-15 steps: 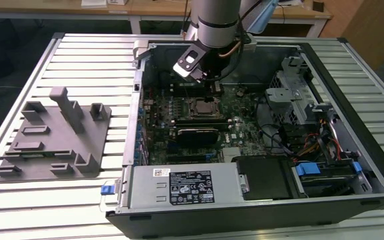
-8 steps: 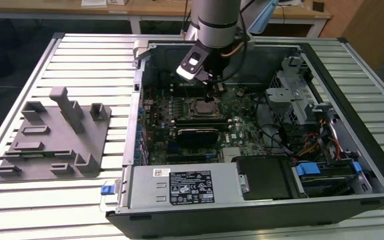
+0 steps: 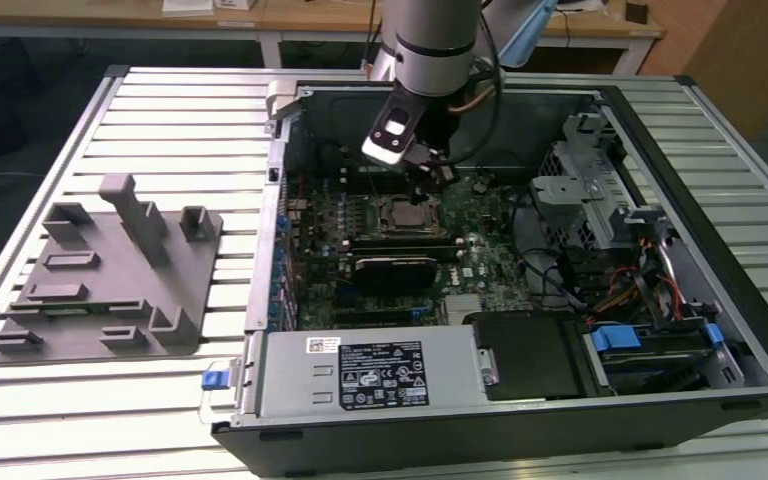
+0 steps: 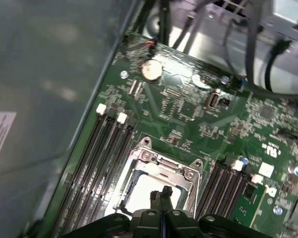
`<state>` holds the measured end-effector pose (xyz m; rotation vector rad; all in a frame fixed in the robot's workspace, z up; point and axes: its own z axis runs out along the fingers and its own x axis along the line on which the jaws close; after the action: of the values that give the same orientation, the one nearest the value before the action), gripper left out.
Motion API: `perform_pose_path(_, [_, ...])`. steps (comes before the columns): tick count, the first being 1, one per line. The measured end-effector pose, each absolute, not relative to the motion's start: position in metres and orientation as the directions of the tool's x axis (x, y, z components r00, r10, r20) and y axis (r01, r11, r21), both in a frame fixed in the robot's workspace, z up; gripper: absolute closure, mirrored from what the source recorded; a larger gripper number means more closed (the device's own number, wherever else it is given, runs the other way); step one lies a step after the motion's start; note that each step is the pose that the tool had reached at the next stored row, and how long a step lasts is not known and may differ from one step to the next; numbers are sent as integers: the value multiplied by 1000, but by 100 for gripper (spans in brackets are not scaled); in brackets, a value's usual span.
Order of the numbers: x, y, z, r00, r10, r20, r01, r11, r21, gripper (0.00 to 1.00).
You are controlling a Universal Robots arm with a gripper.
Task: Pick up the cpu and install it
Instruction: 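Close the cpu cover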
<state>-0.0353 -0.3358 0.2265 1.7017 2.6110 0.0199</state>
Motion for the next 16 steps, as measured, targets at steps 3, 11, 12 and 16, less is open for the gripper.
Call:
perform_pose_path(3, [-35, -336, 226, -450, 893, -14, 893, 450, 24, 89])
perform_pose_path(11, [-35, -336, 226, -565, 825, -15, 825, 565, 24, 89])
perform_pose_path(12, [-35, -336, 226, -579, 815, -15, 815, 579, 24, 89])
perform_pose_path(16, [-35, -336, 226, -637, 771, -15, 770, 637, 24, 89])
